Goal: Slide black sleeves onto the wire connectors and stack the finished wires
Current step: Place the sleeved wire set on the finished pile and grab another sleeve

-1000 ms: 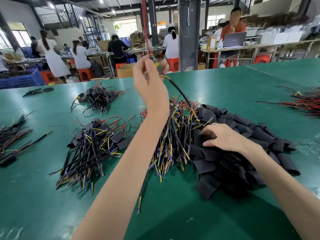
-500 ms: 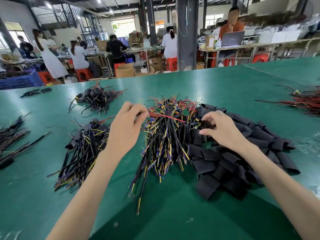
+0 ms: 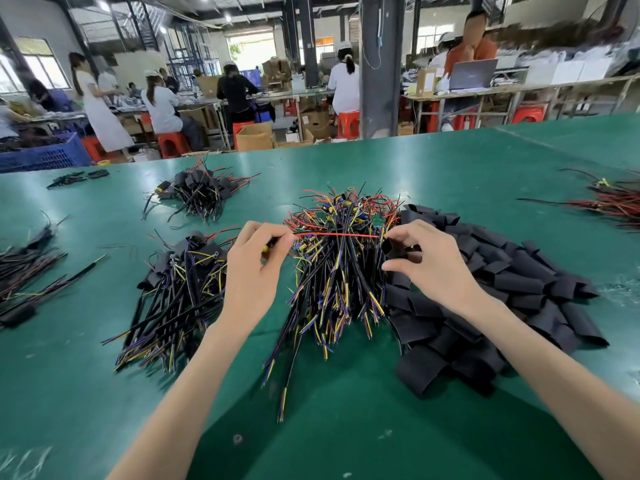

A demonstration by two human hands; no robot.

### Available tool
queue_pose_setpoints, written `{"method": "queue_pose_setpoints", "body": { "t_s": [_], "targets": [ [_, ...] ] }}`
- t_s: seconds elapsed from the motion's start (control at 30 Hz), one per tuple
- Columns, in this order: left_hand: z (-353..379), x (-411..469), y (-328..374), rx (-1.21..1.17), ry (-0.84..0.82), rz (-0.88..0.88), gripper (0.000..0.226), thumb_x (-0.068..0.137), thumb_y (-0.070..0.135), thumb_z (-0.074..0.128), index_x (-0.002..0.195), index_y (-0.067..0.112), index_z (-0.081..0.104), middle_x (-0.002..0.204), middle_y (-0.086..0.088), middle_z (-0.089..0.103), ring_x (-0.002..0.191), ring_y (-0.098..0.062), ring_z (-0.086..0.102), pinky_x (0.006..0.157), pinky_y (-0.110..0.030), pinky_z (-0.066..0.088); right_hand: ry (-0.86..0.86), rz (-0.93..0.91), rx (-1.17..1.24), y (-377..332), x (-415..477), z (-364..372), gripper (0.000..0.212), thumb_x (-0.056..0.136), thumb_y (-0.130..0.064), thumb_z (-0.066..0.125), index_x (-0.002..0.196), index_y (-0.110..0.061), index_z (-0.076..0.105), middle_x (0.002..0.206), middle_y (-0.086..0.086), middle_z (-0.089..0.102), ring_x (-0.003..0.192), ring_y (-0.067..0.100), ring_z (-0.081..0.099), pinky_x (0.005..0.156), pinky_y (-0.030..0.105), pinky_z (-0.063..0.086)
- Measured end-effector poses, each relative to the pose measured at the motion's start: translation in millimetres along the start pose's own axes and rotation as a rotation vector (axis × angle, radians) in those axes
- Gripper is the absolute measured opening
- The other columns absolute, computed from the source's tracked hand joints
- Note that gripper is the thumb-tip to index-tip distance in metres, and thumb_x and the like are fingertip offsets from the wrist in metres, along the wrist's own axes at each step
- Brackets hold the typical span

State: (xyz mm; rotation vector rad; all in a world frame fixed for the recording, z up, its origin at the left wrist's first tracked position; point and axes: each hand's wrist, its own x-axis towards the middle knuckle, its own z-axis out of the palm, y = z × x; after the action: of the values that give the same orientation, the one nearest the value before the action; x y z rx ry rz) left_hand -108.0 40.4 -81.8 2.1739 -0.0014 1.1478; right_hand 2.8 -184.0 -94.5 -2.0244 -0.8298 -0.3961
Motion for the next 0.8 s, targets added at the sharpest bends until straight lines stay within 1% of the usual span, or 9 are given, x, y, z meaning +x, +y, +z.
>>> {"method": "queue_pose_setpoints", "body": {
  "t_s": [0.13,0.23,0.3,0.37,0.43,0.5,0.6,0.7,0.8],
  "targets": [
    [3.0,-2.5,-0.3,0.029,-0.012,0.044,0.006,0.089,0.007,0.062,0.086,0.01,0.067,0.083,-0.001,0.054,0.074,-0.002,0.045,0.068,-0.009,0.033,0.005,-0.017,0.019,-5.7,-2.0,0.9,0.041,0.065,-0.011,0.083,0.103,-0.012,0.067,0.088,-0.021,0.051,0.082,-0.009,0.051,0.084,0.02,0.045],
    [5.1,-4.3,-0.9,0.054,-0.025,0.075,0.007,0.089,0.008,0.062,0.088,0.008,0.068,0.084,-0.002,0.055,0.074,0.0,0.044,0.069,-0.008,0.033,0.003,-0.026,0.036,-7.6,-2.6,0.4,0.04,0.066,-0.013,0.083,0.103,-0.013,0.067,0.088,-0.021,0.052,0.081,-0.001,0.052,0.084,0.022,0.046],
    [6.3,-5.2,-0.7,0.061,-0.031,0.08,0.006,0.089,0.008,0.062,0.087,0.008,0.068,0.084,-0.003,0.055,0.075,0.002,0.044,0.068,-0.008,0.032,0.007,-0.025,0.03,-7.5,-2.3,0.1,0.04,0.066,-0.015,0.083,0.102,-0.016,0.067,0.089,-0.023,0.052,0.084,0.007,0.054,0.084,0.021,0.045],
    [7.0,-5.8,0.3,0.063,-0.04,0.085,0.006,0.089,0.008,0.063,0.087,0.009,0.069,0.084,-0.002,0.055,0.076,0.003,0.045,0.069,-0.008,0.032,0.011,-0.016,0.029,-6.8,-2.3,0.2,0.04,0.066,-0.017,0.083,0.102,-0.018,0.067,0.09,-0.023,0.053,0.086,0.009,0.054,0.082,0.013,0.042],
    [7.2,-6.6,1.8,0.059,-0.049,0.097,0.006,0.089,0.007,0.063,0.088,0.009,0.069,0.085,-0.001,0.055,0.076,0.001,0.045,0.071,-0.008,0.033,0.02,-0.004,0.044,-6.0,-2.7,0.7,0.04,0.067,-0.017,0.083,0.103,-0.019,0.066,0.092,-0.017,0.056,0.086,0.011,0.055,0.076,0.004,0.039],
    [7.2,-7.3,3.7,0.061,-0.046,0.115,0.006,0.088,0.006,0.063,0.088,0.008,0.069,0.085,-0.002,0.055,0.075,-0.003,0.045,0.072,-0.008,0.033,0.032,0.012,0.074,-4.8,-2.5,1.2,0.039,0.066,-0.015,0.083,0.102,-0.018,0.067,0.093,-0.013,0.058,0.085,0.012,0.056,0.071,-0.001,0.038],
    [7.6,-7.9,5.4,0.06,-0.04,0.134,0.006,0.088,0.005,0.063,0.088,0.007,0.069,0.085,0.001,0.054,0.076,-0.001,0.045,0.074,-0.007,0.034,0.038,0.047,0.113,-3.6,-1.6,1.4,0.039,0.066,-0.018,0.083,0.101,-0.022,0.067,0.092,-0.02,0.057,0.085,0.008,0.058,0.07,0.003,0.044],
    [8.2,-8.3,5.1,0.043,-0.064,0.134,0.008,0.088,0.006,0.063,0.09,0.008,0.07,0.085,0.005,0.05,0.078,0.002,0.046,0.074,-0.008,0.034,0.047,0.071,0.13,-2.2,-0.2,1.1,0.038,0.066,-0.02,0.083,0.099,-0.027,0.065,0.092,-0.022,0.058,0.086,0.006,0.059,0.071,0.007,0.048],
    [8.6,-8.4,4.0,0.036,-0.081,0.133,0.009,0.088,0.006,0.063,0.092,0.009,0.071,0.085,0.005,0.05,0.077,-0.003,0.045,0.073,-0.01,0.034,0.051,0.052,0.132,-1.6,-0.1,-0.6,0.039,0.066,-0.019,0.083,0.098,-0.03,0.064,0.094,-0.021,0.059,0.087,0.006,0.058,0.075,0.012,0.048]
  ]
}}
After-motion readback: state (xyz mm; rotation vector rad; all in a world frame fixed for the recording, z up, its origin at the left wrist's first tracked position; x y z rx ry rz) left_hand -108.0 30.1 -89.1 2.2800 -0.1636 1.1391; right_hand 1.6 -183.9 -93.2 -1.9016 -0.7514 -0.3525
